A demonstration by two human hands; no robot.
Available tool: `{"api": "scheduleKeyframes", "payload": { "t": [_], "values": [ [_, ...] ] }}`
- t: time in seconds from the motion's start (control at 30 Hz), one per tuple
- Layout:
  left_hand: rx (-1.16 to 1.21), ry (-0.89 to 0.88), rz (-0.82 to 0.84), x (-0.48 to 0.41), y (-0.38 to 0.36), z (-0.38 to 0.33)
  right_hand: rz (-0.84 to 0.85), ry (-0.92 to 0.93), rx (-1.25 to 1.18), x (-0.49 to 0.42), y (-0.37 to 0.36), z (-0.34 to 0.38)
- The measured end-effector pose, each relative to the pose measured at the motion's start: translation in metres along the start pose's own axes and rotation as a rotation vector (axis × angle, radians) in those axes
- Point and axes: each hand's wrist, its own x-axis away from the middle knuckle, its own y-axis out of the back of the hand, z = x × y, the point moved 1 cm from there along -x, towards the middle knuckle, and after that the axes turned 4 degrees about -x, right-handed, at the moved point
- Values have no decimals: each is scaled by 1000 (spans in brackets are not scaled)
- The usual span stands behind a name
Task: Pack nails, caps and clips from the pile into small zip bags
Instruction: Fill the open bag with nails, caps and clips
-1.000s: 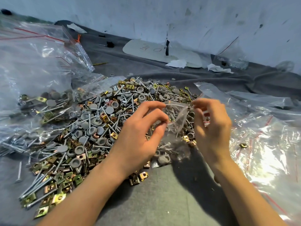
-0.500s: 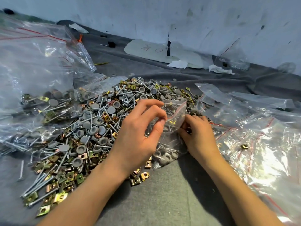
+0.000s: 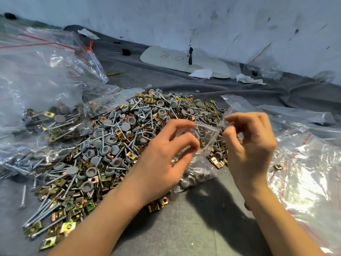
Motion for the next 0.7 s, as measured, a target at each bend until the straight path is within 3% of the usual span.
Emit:
{"api": "scheduleKeyframes", "payload": {
  "t": [0.07,0.17,0.3,0.47,0.53,0.7],
  "values": [
    [-19,-10,105,2,-1,-1,-99,97,-3,1,3,7],
    [-36,-36,156,2,-2,-2,-75,200,-44,6,3,19],
    [-6,-51,98,1,-1,-2,92,298,11,11,-2,22],
    [-13,29,-18,1,-3,2,4,187,92,3,-2,6],
    [1,64,-111,-1,-2,1,102,87,157,2,-3,-5],
    [2,130,-316,-1,5,1,609,-149,295,13,-12,-26]
  ]
}}
